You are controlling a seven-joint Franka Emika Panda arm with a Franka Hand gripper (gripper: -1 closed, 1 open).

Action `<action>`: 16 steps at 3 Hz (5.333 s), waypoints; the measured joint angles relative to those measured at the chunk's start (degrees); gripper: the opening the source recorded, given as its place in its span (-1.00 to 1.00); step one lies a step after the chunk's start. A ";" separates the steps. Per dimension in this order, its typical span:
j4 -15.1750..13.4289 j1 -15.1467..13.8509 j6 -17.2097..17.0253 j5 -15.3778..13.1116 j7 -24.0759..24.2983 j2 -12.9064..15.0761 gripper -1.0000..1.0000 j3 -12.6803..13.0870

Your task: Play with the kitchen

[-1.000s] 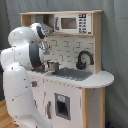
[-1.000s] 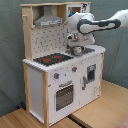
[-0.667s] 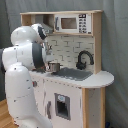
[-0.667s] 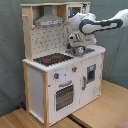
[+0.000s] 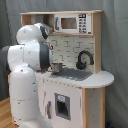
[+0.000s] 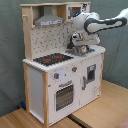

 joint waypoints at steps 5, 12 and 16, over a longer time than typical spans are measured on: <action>-8.69 0.11 11.21 -10.63 8.95 4.64 -1.00 -7.60; -8.47 -1.08 25.32 -0.56 6.26 -7.33 1.00 -9.09; -3.95 -1.35 23.43 0.94 7.31 -6.84 1.00 -7.79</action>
